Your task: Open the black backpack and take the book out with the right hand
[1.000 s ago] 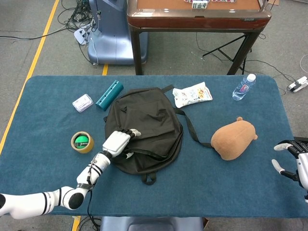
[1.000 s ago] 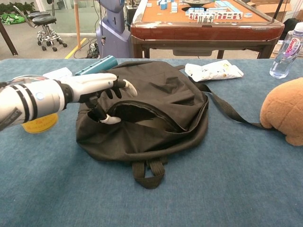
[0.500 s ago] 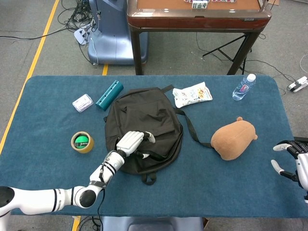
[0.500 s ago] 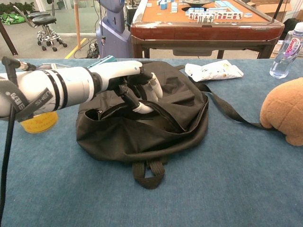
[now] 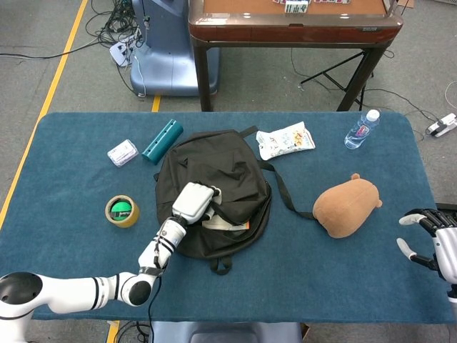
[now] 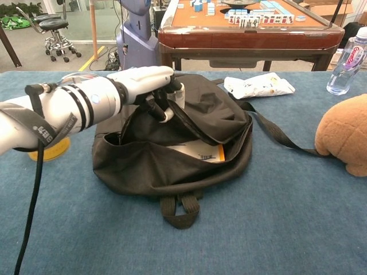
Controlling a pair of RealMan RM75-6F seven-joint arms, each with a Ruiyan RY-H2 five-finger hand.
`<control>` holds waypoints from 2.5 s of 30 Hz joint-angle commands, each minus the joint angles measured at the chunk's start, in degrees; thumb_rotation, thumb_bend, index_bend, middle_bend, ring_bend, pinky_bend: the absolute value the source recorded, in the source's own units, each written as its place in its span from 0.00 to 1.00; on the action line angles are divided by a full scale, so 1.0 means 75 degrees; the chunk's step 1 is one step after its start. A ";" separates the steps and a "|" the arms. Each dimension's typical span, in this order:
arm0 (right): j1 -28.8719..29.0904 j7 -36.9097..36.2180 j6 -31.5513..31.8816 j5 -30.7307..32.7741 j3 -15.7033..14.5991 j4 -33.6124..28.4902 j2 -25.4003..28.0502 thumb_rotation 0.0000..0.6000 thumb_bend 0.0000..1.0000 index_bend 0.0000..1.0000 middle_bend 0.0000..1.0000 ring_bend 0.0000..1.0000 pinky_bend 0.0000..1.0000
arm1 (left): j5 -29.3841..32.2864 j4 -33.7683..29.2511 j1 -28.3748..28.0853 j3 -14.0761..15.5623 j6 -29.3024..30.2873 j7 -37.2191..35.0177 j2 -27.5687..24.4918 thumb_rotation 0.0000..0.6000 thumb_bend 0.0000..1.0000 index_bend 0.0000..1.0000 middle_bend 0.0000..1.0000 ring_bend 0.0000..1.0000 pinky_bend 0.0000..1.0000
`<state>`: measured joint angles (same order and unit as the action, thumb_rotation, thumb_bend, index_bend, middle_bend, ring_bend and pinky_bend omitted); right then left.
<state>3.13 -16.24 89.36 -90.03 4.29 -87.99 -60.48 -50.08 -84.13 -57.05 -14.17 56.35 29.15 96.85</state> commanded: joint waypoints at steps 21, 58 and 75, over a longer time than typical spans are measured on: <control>0.3004 0.0638 -0.3158 -0.1703 0.0075 -0.1194 -0.1007 1.00 0.25 0.42 0.35 0.27 0.33 | 0.1419 -0.1389 0.0552 -0.1490 0.0459 -0.1656 -0.1155 1.00 0.59 0.69 0.51 0.46 0.36; 0.5086 0.1815 -0.4568 0.0418 0.0459 0.3570 -0.6267 1.00 0.02 0.36 0.27 0.20 0.33 | 0.1587 -0.1422 0.0692 -0.1299 0.0607 -0.1937 -0.1634 1.00 0.59 0.68 0.51 0.46 0.36; 0.5464 0.1626 -0.4703 0.0831 0.0712 0.4611 -0.7086 1.00 0.00 0.33 0.25 0.19 0.33 | 0.1807 -0.1247 0.0678 -0.1354 0.0514 -0.2042 -0.1697 1.00 0.59 0.67 0.51 0.46 0.36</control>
<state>44.03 -4.08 54.17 -83.80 9.71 -53.47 -113.54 -36.53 -93.49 -51.96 -24.32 60.21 13.85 84.13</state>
